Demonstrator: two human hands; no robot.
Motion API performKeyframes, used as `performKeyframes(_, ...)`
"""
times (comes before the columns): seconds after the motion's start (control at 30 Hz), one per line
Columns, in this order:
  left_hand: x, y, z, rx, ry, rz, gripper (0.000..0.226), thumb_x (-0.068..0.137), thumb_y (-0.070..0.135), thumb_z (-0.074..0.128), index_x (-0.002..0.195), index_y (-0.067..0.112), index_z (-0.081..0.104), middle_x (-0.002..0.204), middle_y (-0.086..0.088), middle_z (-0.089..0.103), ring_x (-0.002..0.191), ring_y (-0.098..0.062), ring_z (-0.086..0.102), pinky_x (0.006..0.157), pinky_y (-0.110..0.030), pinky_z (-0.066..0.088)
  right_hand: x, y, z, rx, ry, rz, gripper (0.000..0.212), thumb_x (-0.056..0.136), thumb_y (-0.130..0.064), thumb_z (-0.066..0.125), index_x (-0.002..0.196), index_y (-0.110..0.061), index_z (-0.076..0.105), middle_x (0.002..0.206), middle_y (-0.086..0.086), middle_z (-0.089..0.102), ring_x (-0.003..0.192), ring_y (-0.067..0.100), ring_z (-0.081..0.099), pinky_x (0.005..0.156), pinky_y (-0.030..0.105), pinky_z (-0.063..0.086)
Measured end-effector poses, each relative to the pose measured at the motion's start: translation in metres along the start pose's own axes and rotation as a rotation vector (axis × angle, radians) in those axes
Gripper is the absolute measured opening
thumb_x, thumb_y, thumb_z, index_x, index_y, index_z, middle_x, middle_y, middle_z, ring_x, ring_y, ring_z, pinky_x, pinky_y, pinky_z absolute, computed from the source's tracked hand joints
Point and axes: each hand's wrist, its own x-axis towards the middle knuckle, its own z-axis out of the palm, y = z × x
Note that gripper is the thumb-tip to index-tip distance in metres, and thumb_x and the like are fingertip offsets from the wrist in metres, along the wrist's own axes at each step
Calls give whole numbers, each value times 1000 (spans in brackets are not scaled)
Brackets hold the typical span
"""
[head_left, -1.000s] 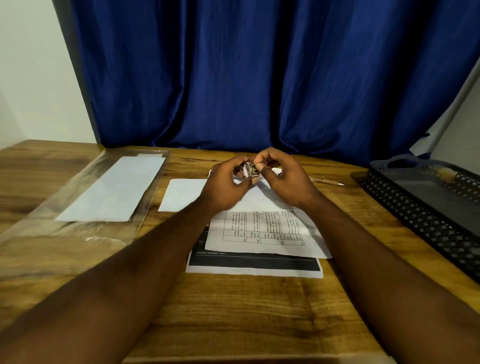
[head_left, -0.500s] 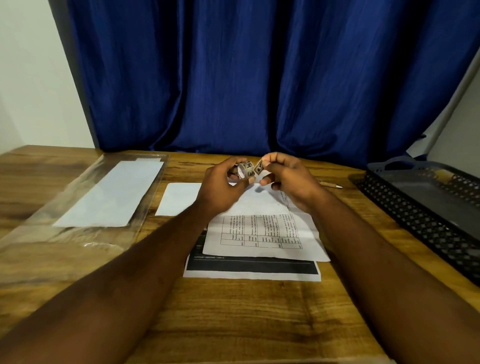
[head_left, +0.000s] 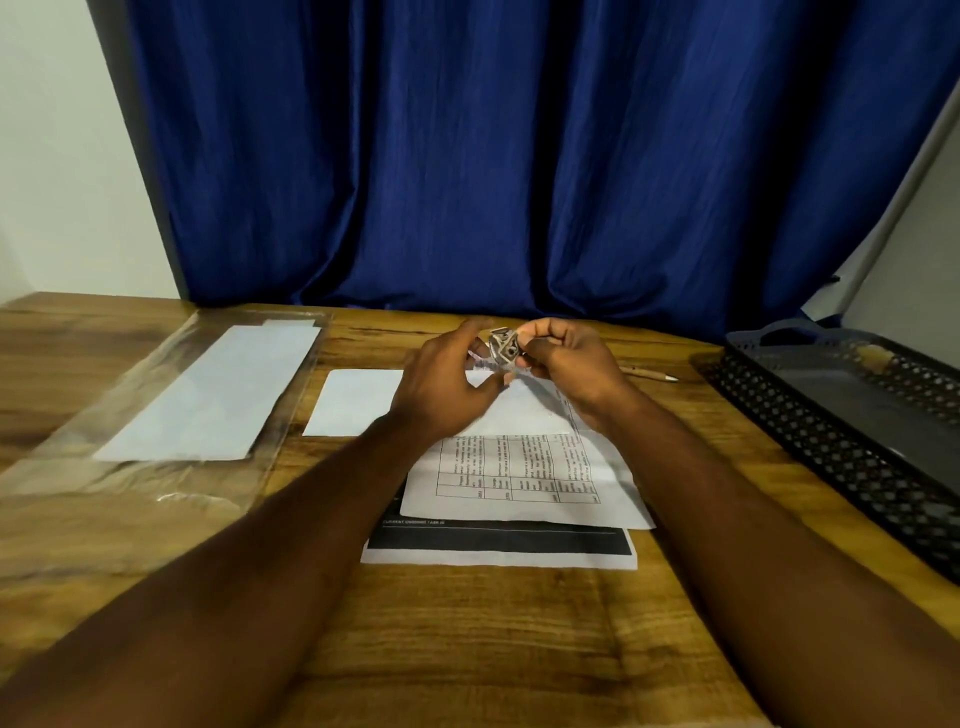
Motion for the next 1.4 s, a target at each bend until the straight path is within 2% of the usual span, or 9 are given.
performKeyframes(0.13,2,4,5,210,-136,-54,81,91,62,65,156,30,29,148,2,56,135,-24,52,113,-58,37,14,8,-4,-148,124,-72,11,102,-5,65,105,-4,75,95,8,79,79,11,72,76,22,58)
performKeyframes(0.23,4,6,6,397,-240,-43,73,96,69,50,155,29,35,160,1,43,146,-25,39,119,-59,30,31,5,-15,-443,177,-199,15,98,-1,62,97,-10,74,90,-3,75,80,6,68,75,14,53)
performKeyframes(0.37,4,9,6,460,-305,-39,70,98,71,42,155,31,39,162,1,41,149,-24,34,121,-61,24,60,1,-34,-823,154,-290,15,97,-5,60,96,-16,70,94,1,74,86,19,70,85,37,60)
performKeyframes(0.5,5,9,8,486,-337,-48,69,98,72,40,156,33,39,164,2,38,151,-24,31,123,-61,21,85,3,-38,-1215,132,-231,15,96,-16,67,109,-23,66,105,4,73,98,27,66,99,45,47)
performKeyframes(0.73,6,8,8,503,-321,-21,70,98,73,38,155,33,40,163,3,40,150,-23,32,122,-60,21,91,20,-36,-1298,161,-138,17,92,-12,63,98,-28,62,91,-5,68,99,22,62,97,45,30)
performKeyframes(0.97,6,8,8,507,-319,-21,69,98,73,39,156,35,38,162,4,41,149,-22,32,121,-61,20,83,24,-42,-1015,249,-203,18,94,-12,60,91,-29,68,108,-9,65,106,16,56,91,41,28)
performKeyframes(1.17,5,9,6,467,-315,-18,68,98,71,43,155,35,38,161,3,40,150,-22,31,122,-59,16,55,-2,-41,-356,115,-57,12,100,-11,69,97,-19,77,103,2,79,99,18,75,95,35,61)
performKeyframes(1.27,4,8,5,452,-296,3,65,99,67,45,154,34,40,157,2,42,147,-21,33,122,-56,16,27,-9,-38,-301,-37,-6,12,101,-8,67,101,-13,78,103,2,79,99,14,73,91,24,57)
performKeyframes(1.4,3,12,4,446,-298,25,57,104,55,46,155,30,39,156,0,41,147,-21,33,123,-53,14,0,10,-30,-307,-19,21,13,100,-12,69,94,-20,77,101,-1,78,93,16,74,85,31,59)
